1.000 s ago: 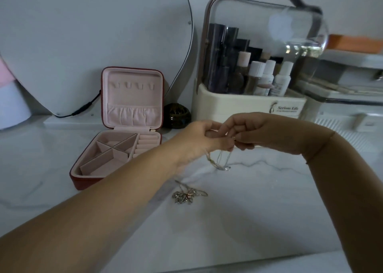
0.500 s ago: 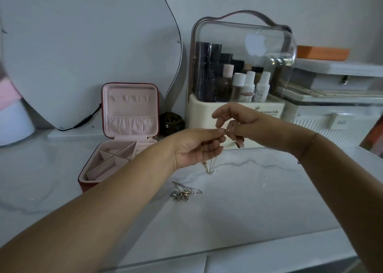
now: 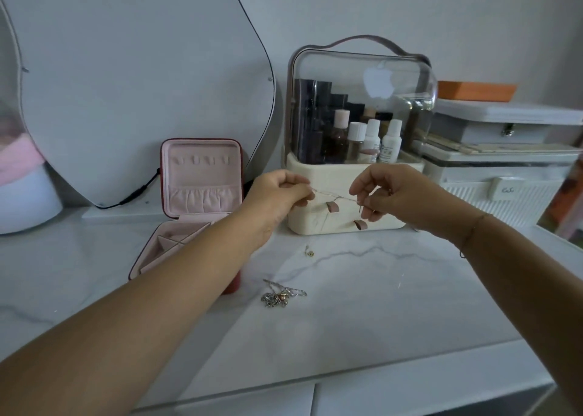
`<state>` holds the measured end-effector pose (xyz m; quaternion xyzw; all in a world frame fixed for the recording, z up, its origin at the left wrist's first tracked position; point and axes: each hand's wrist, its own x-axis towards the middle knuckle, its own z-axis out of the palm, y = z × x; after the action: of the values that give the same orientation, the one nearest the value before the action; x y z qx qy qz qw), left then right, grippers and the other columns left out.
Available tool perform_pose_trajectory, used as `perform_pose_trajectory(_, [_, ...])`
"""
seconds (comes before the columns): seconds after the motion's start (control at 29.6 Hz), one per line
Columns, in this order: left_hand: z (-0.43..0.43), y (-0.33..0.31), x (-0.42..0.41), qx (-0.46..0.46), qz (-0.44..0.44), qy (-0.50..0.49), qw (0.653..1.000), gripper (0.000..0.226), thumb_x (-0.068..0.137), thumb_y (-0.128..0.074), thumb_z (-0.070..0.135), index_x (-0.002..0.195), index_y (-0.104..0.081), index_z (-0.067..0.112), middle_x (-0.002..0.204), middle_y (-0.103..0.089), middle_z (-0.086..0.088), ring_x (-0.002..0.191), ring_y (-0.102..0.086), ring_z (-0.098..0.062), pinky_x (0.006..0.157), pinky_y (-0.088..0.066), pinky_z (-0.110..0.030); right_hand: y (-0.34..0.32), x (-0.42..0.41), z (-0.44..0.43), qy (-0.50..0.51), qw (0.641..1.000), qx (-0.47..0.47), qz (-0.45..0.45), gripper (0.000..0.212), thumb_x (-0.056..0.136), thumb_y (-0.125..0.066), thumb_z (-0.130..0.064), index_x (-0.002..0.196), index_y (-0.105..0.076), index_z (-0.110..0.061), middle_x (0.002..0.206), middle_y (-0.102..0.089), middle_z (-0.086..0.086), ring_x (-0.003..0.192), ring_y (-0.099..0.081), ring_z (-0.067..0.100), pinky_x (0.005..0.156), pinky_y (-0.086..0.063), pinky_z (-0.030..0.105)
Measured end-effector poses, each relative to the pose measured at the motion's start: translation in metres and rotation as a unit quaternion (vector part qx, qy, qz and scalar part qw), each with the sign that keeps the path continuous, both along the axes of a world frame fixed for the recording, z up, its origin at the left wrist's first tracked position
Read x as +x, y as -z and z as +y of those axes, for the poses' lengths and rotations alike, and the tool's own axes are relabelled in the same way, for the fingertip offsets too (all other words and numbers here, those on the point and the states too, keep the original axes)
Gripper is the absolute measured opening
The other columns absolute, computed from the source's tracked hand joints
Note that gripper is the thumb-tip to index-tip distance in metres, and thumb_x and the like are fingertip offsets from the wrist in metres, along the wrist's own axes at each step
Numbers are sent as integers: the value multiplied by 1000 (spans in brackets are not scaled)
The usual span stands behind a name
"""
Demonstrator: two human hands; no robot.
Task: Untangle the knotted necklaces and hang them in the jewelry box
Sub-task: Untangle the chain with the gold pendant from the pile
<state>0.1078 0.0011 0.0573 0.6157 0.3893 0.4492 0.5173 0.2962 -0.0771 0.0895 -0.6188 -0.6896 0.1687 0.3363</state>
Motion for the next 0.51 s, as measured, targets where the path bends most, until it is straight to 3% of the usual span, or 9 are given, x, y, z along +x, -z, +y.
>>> perform_pose_trajectory(0.1, [5,-1,-8,18,-14,-46,999,8,87,-61,3,89,-64,10,75,-67,-3,64,-61,-10,59,-49,-13,0,6,-4,32,999,13,-12,28,92,-50,2,91,-68,-20,79,-64,-3,65,-63,8,64,-53,16])
perform_pose_trajectory(0.2, [10,-5,-15,-4,-50,-84,995,14,89,-55,5,81,-63,13,69,-63,-2,67,-61,-14,74,-53,-23,0,13,-8,66,998,2,-7,32,94,-44,1,92,-71,-17,72,-59,-9,64,-53,11,61,-46,16])
perform_pose_trajectory(0.34, [11,-9,-16,-68,-148,-69,984,19,93,-47,2,81,-59,10,65,-54,-3,64,-61,-17,77,-55,-29,6,20,-10,111,994,-16,15,34,91,-40,1,81,-69,-15,65,-48,6,56,-35,17,50,-30,27])
perform_pose_trajectory(0.51, [6,-10,-12,-45,-135,-98,985,19,95,-45,3,81,-57,8,64,-43,-4,58,-49,-13,79,-58,-34,14,26,-14,162,985,-3,61,32,86,-37,2,68,-59,-13,64,-48,-3,53,-34,15,50,-28,25])
